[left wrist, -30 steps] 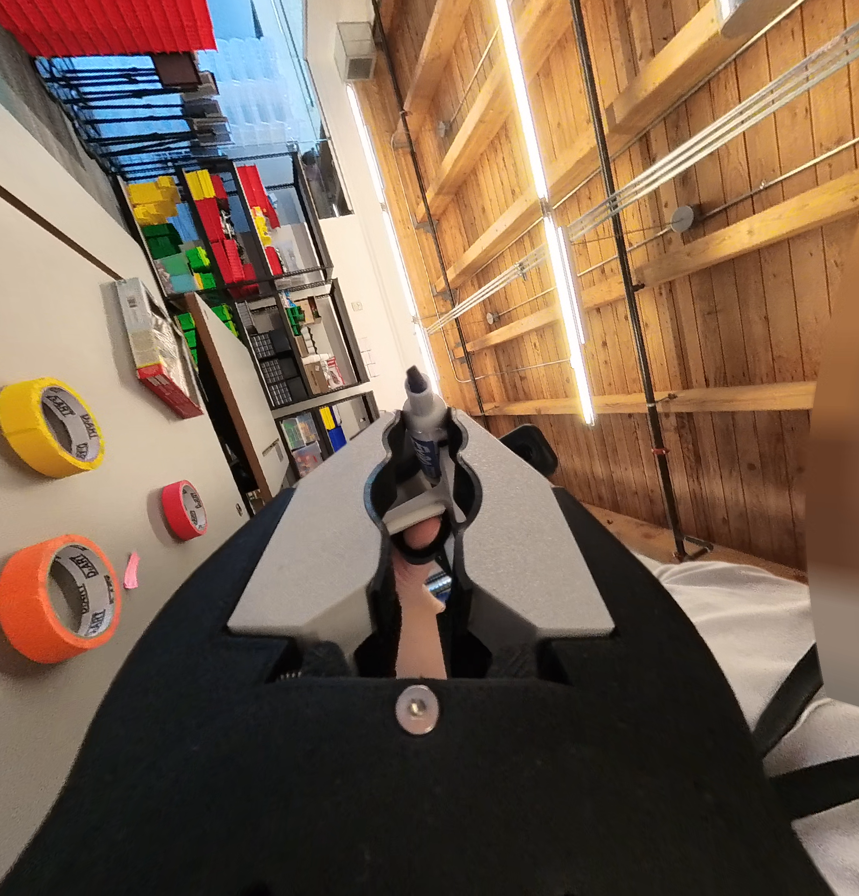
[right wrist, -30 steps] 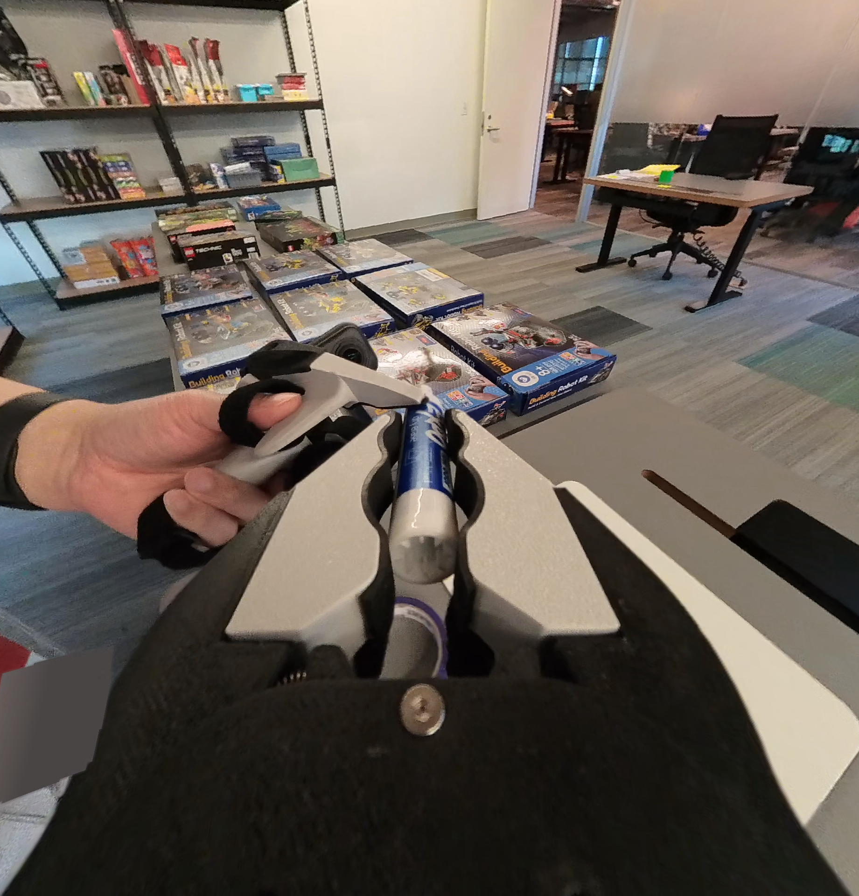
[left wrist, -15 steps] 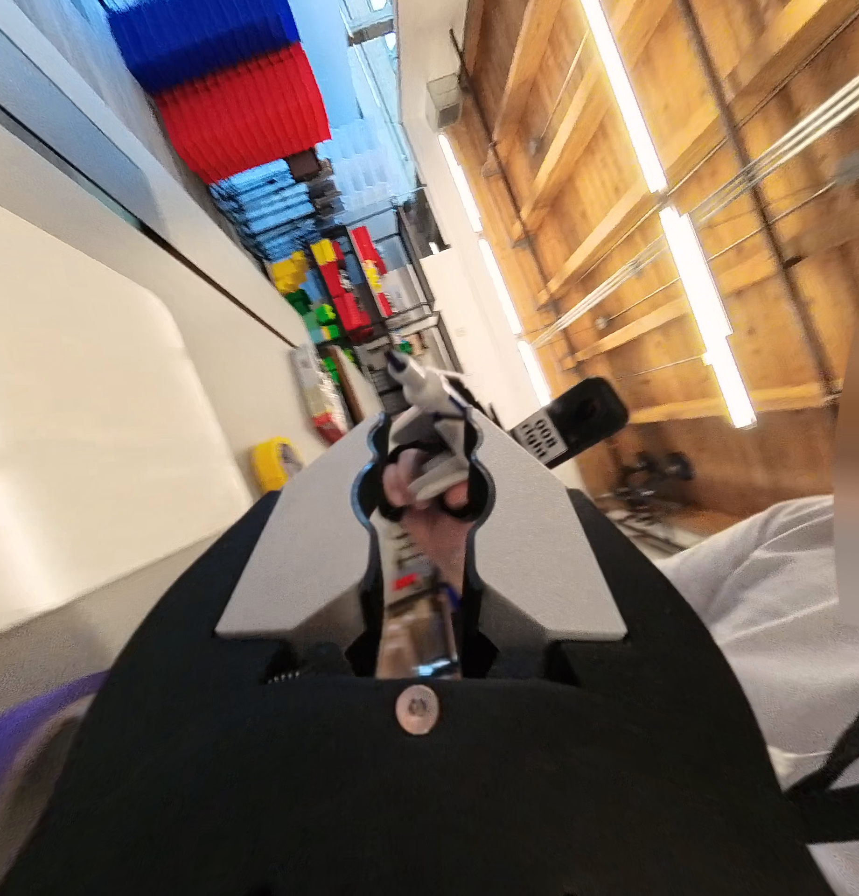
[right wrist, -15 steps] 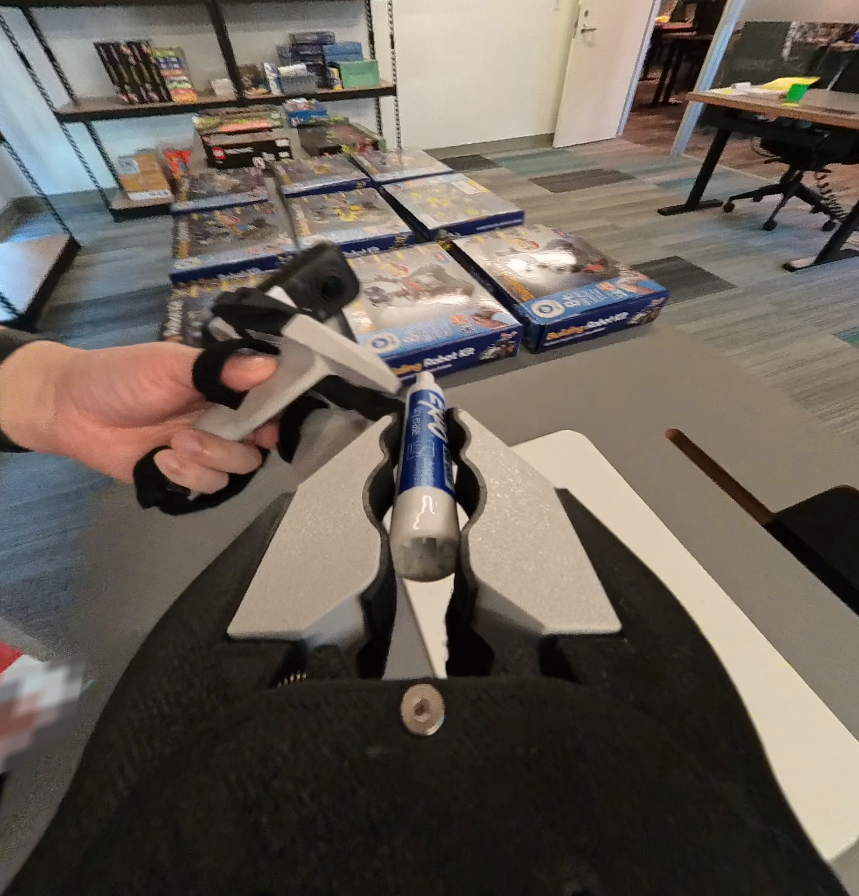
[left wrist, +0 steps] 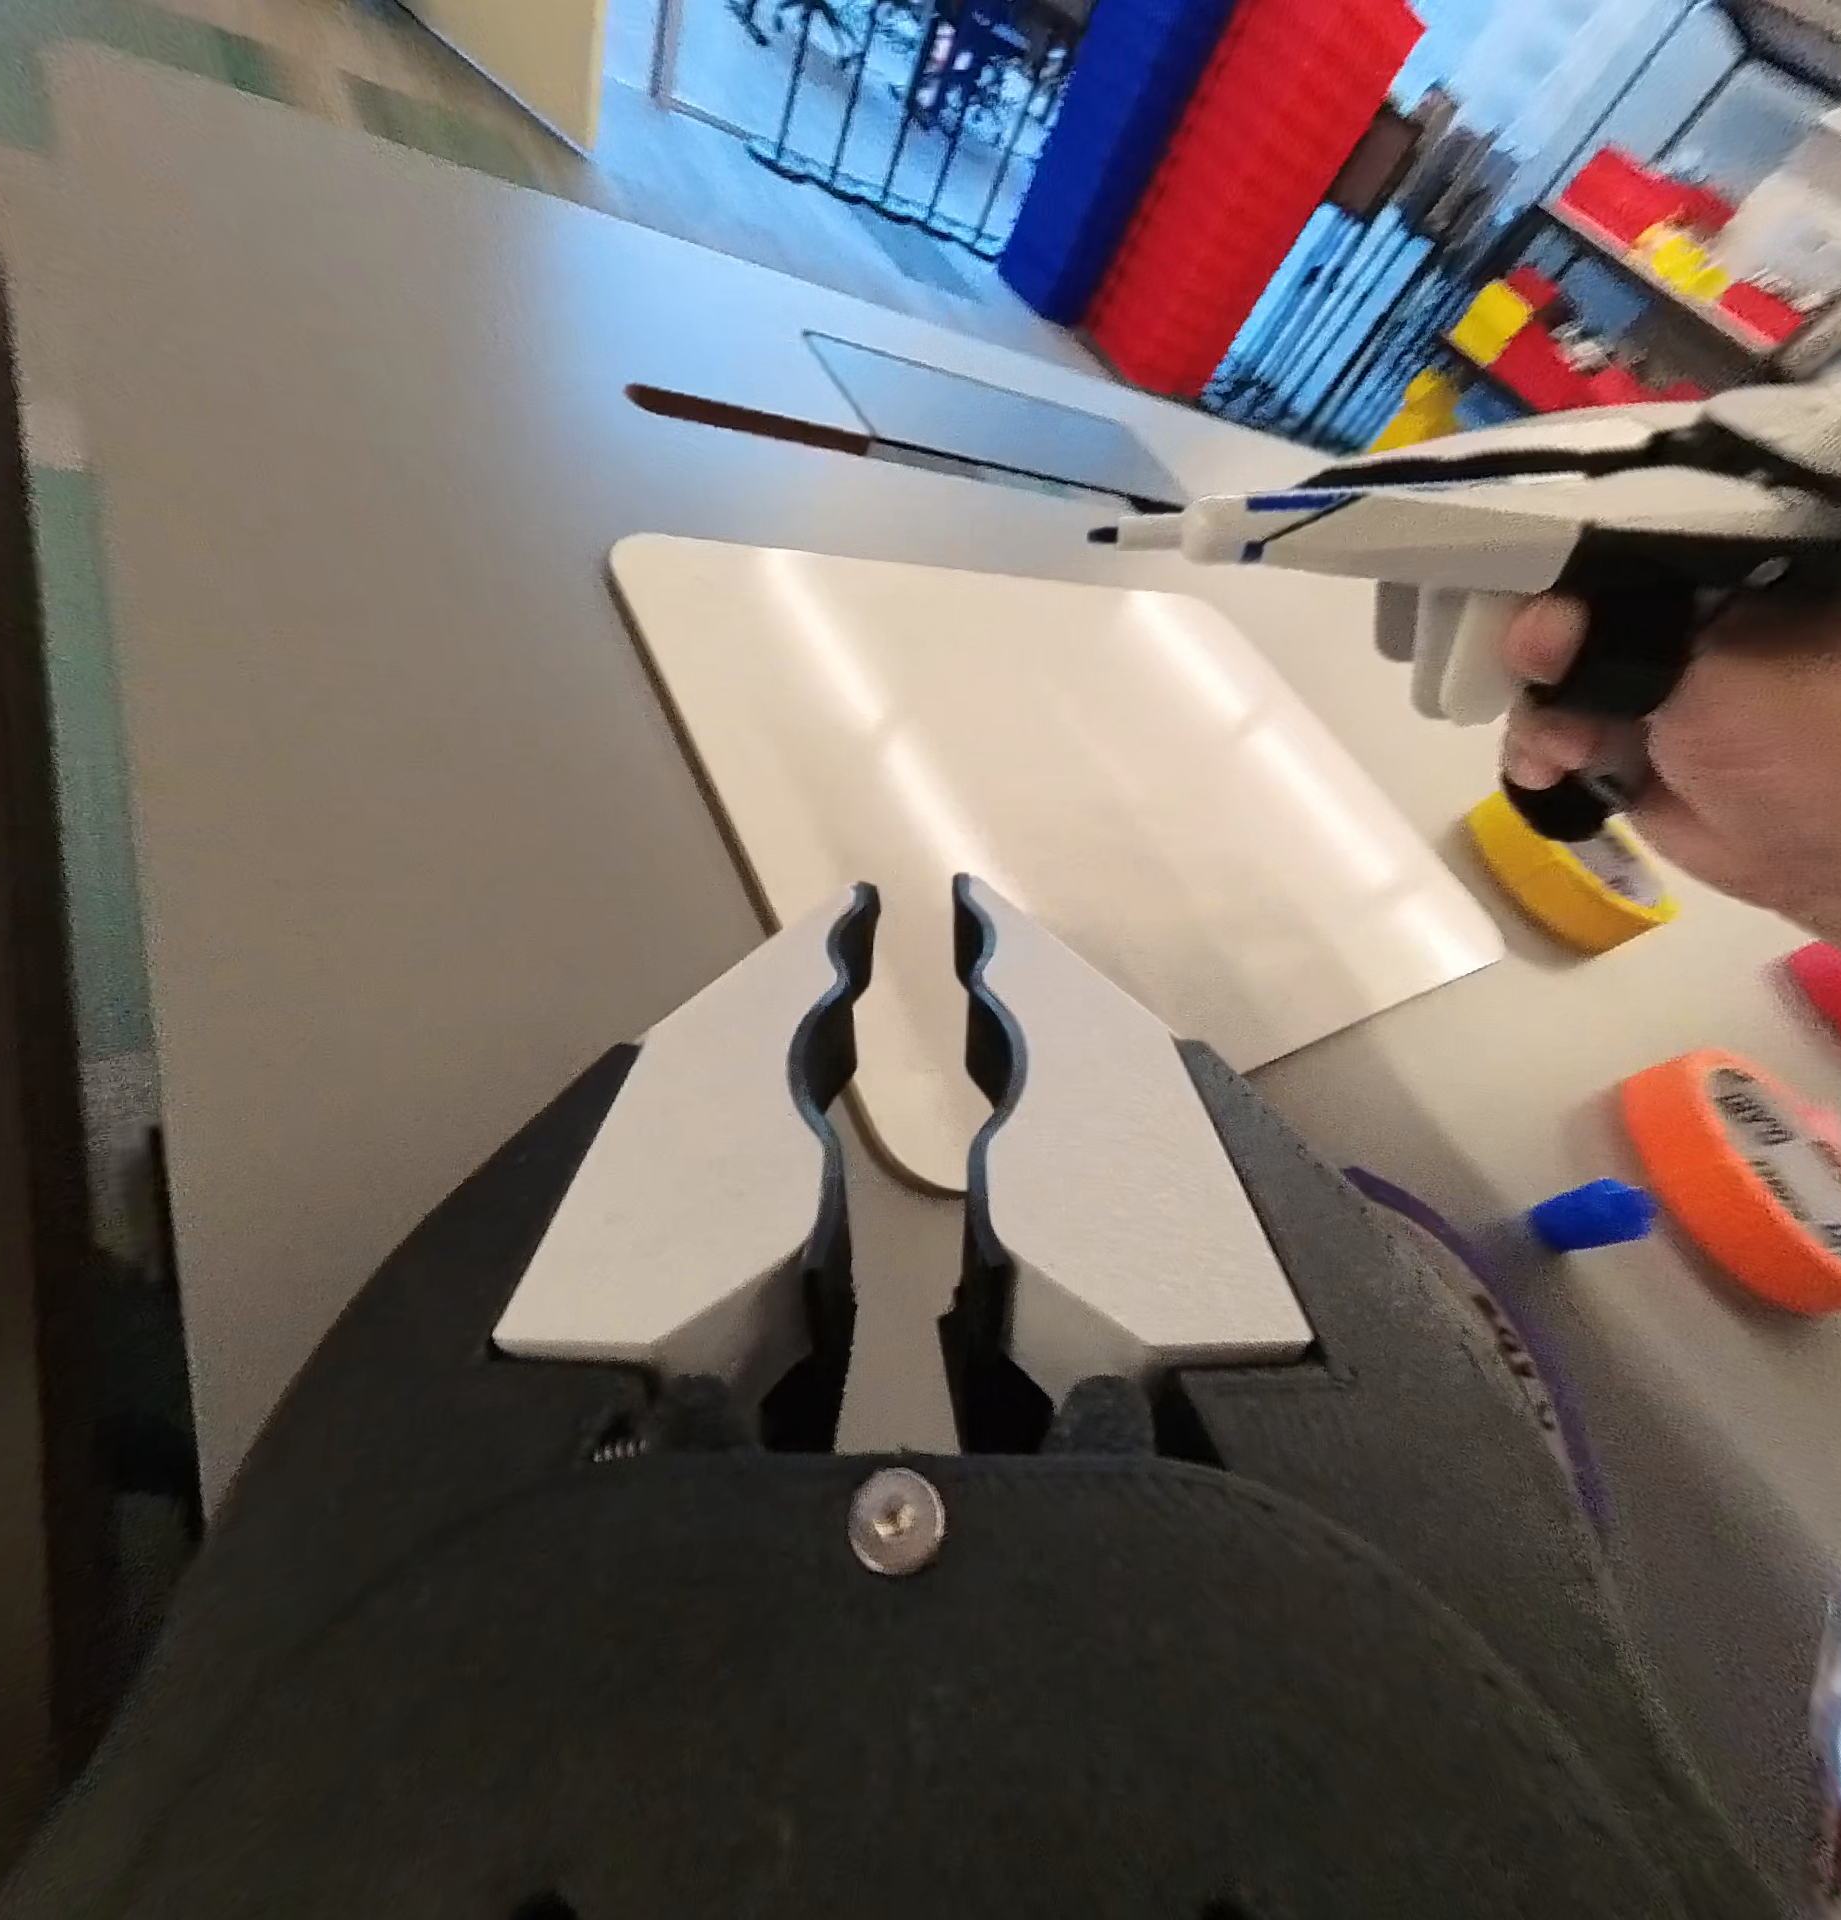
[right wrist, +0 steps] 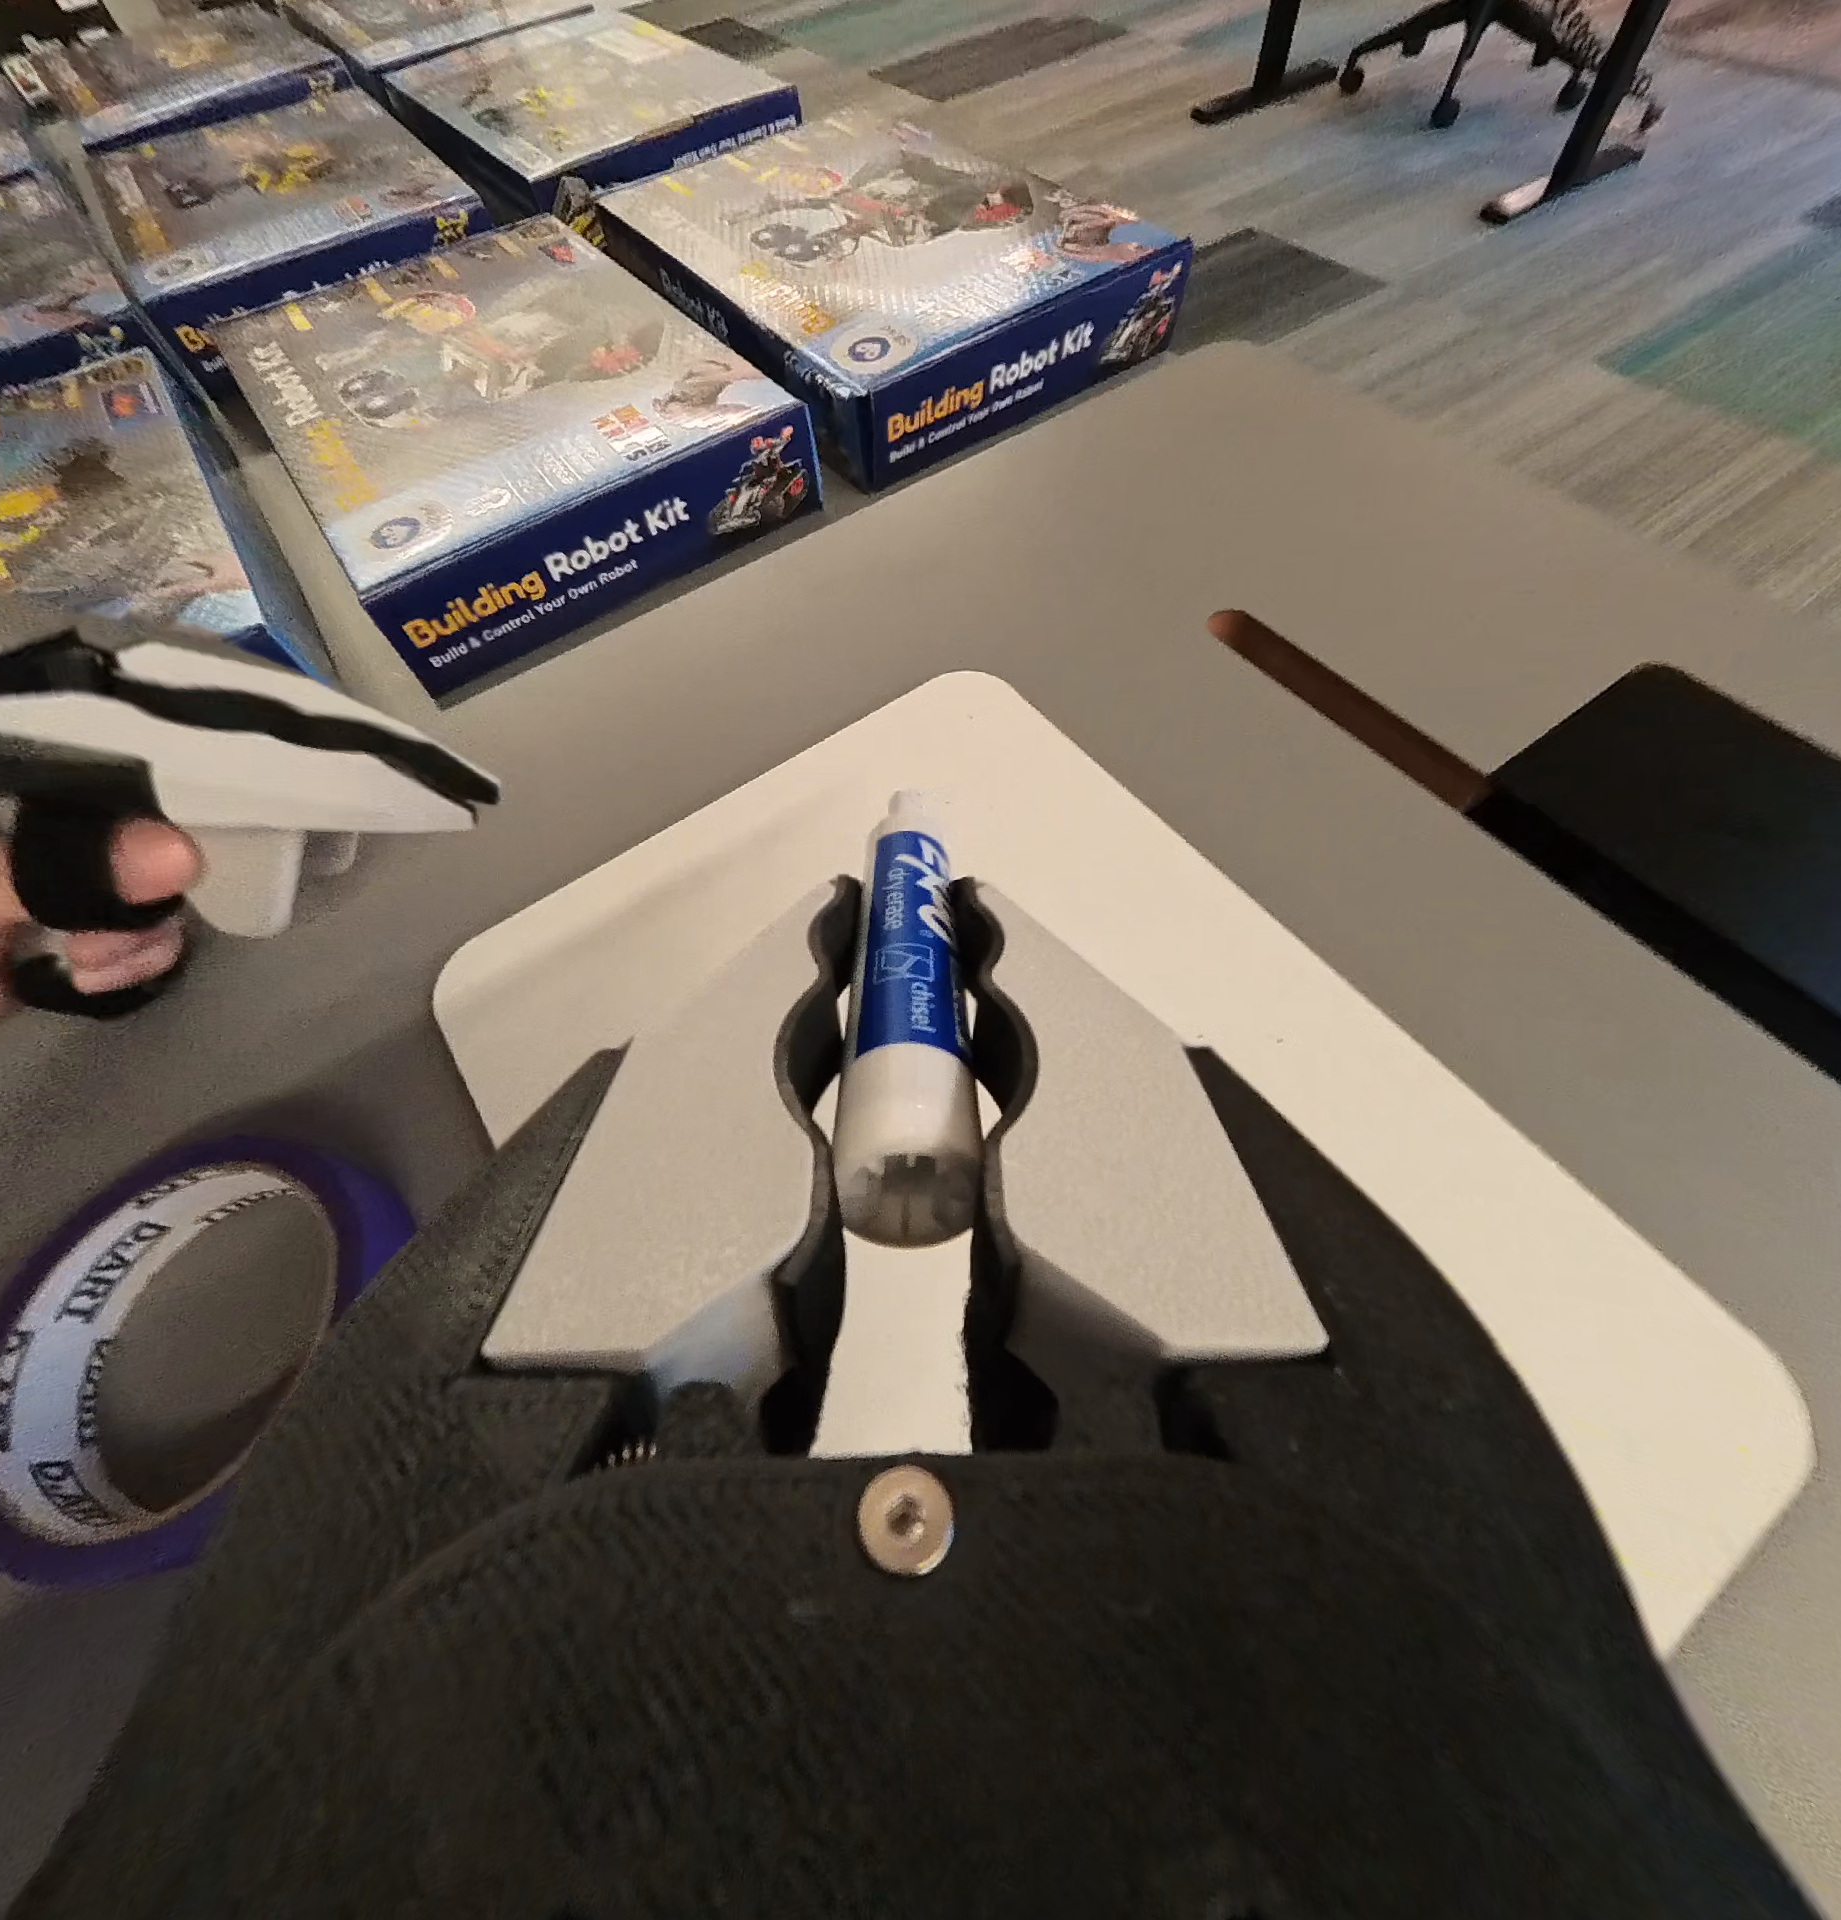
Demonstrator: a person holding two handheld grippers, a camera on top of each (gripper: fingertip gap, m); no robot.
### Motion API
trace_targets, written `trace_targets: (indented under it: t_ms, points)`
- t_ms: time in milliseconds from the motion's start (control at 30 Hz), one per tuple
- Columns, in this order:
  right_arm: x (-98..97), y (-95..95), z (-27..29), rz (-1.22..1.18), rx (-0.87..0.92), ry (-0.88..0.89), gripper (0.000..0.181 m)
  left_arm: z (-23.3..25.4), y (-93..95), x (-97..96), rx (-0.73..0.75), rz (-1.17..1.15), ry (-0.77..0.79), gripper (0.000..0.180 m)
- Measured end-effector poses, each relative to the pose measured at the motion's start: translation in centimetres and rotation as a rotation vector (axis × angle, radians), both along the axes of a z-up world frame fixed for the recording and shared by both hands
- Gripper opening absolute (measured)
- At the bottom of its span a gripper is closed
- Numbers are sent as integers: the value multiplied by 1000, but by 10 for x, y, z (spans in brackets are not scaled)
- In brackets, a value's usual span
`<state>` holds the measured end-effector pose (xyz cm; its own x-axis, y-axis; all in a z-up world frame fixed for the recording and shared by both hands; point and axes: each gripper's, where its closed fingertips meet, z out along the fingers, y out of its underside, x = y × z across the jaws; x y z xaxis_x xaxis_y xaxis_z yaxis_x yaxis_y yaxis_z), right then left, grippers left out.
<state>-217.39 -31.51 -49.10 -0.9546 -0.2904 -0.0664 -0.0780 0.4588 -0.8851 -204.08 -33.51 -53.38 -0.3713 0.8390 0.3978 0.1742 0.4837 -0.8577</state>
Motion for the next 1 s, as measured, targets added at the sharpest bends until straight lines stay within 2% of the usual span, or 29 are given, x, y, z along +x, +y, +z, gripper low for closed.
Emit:
trace_targets:
  t_ms: [133,400,600,700,767,900,1000]
  points:
    - [-8,-5,-12,-53,45,61,16,0,-4,-2,-122,47,-62,0]
    - [-11,-11,-16,-50,77,154,16,-33,-4,-11,-84,-8,-281,0]
    - [-15,-17,-22,-29,105,202,16,-47,1,-18,-149,-114,-400,2]
    - [-15,-21,-27,-17,114,200,17,-44,5,-24,-167,-174,-381,8]
    - [-17,-24,-30,-9,121,222,16,-46,15,-30,-108,-237,-356,15]
    - [-19,-36,-39,0,142,247,17,-48,30,-34,-64,-325,-340,0]
    - [-19,-43,-48,12,181,271,17,-48,32,-37,-61,-341,-341,0]
